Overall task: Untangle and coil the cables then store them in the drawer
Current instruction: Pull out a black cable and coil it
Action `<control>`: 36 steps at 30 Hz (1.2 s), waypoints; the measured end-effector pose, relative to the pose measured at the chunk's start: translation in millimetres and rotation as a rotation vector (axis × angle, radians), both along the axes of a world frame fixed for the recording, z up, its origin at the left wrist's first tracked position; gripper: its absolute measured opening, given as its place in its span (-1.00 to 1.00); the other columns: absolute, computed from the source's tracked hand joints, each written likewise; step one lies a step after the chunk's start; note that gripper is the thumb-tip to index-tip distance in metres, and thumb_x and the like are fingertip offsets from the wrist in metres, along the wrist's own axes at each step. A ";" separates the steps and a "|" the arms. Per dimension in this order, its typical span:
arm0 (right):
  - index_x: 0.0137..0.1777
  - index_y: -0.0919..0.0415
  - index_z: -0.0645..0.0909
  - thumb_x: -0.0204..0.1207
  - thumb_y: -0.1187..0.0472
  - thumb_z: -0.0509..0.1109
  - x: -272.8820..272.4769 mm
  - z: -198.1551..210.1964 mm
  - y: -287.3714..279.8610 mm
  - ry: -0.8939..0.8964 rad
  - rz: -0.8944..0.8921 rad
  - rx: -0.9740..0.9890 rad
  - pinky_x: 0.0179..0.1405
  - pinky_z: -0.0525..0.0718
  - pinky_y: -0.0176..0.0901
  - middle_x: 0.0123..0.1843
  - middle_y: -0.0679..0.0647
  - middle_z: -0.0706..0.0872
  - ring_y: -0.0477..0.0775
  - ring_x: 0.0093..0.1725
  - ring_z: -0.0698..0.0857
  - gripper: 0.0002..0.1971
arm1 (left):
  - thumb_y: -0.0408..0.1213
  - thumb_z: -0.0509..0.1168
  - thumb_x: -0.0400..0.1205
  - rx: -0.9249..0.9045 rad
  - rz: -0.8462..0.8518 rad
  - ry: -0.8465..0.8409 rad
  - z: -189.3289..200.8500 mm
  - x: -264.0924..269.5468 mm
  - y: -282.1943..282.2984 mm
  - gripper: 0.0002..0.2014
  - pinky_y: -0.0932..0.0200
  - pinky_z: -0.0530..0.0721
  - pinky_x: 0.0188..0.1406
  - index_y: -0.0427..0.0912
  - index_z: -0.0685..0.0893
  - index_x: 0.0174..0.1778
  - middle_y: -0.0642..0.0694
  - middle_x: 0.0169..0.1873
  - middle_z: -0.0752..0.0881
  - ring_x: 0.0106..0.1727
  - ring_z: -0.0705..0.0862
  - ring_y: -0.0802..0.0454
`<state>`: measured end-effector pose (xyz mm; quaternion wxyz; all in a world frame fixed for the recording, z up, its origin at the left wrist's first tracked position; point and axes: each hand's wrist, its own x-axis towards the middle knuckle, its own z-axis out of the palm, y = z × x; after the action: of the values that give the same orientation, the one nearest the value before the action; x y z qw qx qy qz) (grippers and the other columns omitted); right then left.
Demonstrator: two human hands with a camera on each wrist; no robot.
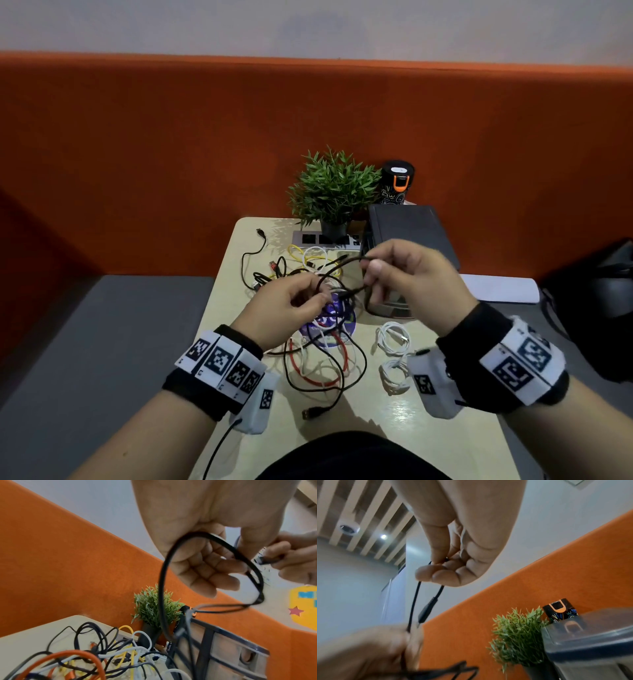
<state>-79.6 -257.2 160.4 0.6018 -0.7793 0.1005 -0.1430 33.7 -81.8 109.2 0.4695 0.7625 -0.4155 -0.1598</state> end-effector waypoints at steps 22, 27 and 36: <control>-0.15 0.15 0.53 0.70 0.34 0.16 -10.0 24.6 -69.3 -0.211 -0.510 0.207 -0.57 0.56 -0.29 -0.40 0.10 0.61 -0.05 -0.61 0.56 -0.78 | 0.00 0.34 0.59 -0.296 0.638 0.280 -2.4 54.0 33.3 -0.71 0.08 0.43 -0.21 -0.05 0.68 -0.39 -0.10 -0.38 0.58 -0.31 0.46 -0.07; -0.09 0.25 0.52 0.70 0.39 0.12 -4.8 16.5 -51.7 -0.188 -0.339 0.254 -0.26 0.75 -0.12 -0.24 0.20 0.67 0.04 -0.41 0.71 -0.81 | -0.18 0.45 0.52 0.087 0.216 0.052 5.1 30.2 23.9 -0.75 0.41 0.50 -0.15 0.06 0.71 -0.49 0.01 -0.25 0.63 -0.21 0.61 0.26; -0.19 0.29 0.68 0.53 0.52 0.33 6.3 3.5 -11.4 -0.137 -0.091 0.064 -0.11 0.73 -0.15 -0.06 0.15 0.62 0.11 -0.21 0.79 -0.82 | -0.23 0.35 0.62 0.049 0.062 -0.055 21.3 9.5 2.7 -0.79 0.24 0.59 -0.03 0.28 0.64 -0.06 0.14 -0.13 0.66 -0.10 0.63 0.26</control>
<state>-73.3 -268.7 163.9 0.6249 -0.7426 0.0991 -0.2198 43.2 -79.1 130.5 0.4438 0.7903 -0.4006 -0.1343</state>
